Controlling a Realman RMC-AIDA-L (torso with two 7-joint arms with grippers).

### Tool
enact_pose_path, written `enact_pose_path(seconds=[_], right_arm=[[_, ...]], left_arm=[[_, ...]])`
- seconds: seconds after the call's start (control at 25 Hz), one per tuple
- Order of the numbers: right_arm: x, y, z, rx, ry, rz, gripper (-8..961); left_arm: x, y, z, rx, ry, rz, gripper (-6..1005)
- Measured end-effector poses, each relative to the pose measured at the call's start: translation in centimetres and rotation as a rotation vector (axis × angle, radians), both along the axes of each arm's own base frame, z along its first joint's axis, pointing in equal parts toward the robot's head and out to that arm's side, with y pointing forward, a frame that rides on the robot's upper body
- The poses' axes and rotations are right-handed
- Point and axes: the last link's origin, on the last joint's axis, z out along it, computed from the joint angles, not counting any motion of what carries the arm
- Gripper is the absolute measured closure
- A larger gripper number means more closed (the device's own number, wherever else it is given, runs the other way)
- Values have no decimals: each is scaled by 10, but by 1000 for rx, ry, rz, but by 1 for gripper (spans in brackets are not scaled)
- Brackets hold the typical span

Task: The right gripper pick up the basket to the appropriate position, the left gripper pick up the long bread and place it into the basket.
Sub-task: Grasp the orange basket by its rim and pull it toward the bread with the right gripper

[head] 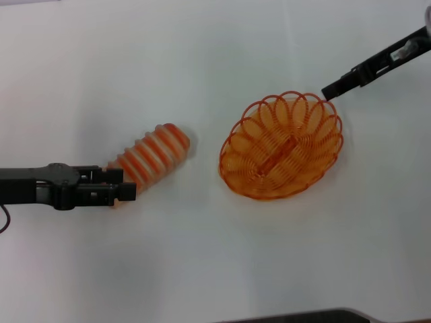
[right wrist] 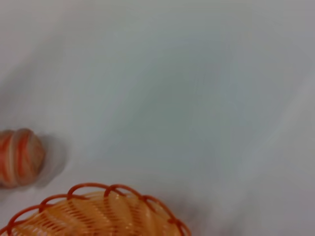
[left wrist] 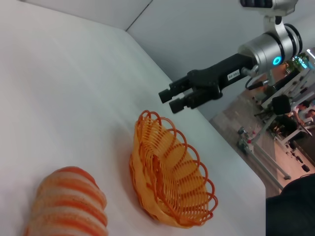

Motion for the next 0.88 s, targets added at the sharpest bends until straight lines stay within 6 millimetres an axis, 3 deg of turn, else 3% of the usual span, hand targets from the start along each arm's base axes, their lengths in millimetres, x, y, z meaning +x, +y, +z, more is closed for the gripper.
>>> enact_pose_path(seconds=[0.56, 0.88], right_arm=[[-4, -7, -33, -89, -20, 3, 329], [-2, -7, -44, -102, -45, 15, 589]], left_arm=[[0, -2, -4, 0, -7, 0, 248], [-1, -3, -5, 0, -7, 2, 247]])
